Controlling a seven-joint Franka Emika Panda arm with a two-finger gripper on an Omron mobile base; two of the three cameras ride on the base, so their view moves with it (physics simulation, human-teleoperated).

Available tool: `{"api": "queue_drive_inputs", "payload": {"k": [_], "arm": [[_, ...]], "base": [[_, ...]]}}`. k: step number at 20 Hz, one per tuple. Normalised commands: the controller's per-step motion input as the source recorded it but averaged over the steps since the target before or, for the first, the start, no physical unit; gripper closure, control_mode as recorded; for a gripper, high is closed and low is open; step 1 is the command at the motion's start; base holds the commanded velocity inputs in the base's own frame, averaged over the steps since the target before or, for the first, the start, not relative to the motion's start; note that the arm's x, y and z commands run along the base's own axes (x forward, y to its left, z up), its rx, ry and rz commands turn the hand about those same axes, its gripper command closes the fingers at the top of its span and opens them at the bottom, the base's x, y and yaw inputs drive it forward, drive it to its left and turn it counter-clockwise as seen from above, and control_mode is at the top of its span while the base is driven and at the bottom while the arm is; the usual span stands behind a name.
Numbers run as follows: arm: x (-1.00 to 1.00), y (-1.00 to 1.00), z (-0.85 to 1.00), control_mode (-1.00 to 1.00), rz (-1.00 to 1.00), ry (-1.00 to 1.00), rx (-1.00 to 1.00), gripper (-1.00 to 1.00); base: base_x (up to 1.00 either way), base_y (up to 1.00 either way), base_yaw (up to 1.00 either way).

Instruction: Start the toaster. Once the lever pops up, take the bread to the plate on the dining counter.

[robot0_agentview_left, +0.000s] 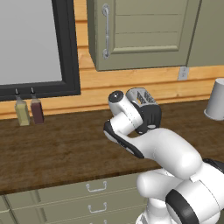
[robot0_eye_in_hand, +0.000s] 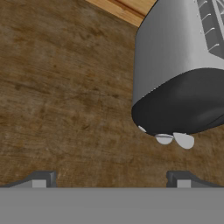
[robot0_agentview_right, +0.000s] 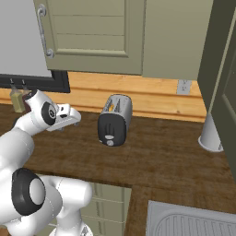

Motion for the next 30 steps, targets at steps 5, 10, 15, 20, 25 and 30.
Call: {"api": "queue_drive_inputs", "payload": {"k": [5, 10, 15, 20, 25, 30], "arm": [[0.0, 0.0, 0.0, -1.0, 0.0, 0.0, 0.0, -1.0], [0.0, 0.0, 0.0, -1.0, 0.0, 0.0, 0.0, -1.0], [0.0, 0.0, 0.0, -1.0, 0.0, 0.0, 0.0, -1.0], [0.0, 0.0, 0.0, -1.0, 0.0, 0.0, 0.0, -1.0], [0.0, 0.0, 0.0, -1.0, 0.0, 0.0, 0.0, -1.0], [0.0, 0.0, 0.0, -1.0, 0.0, 0.0, 0.0, -1.0]], "base": [[0.0, 0.0, 0.0], [0.0, 0.0, 0.0], [0.0, 0.0, 0.0], [0.0, 0.0, 0.0], [0.0, 0.0, 0.0], [0.0, 0.0, 0.0]]}}
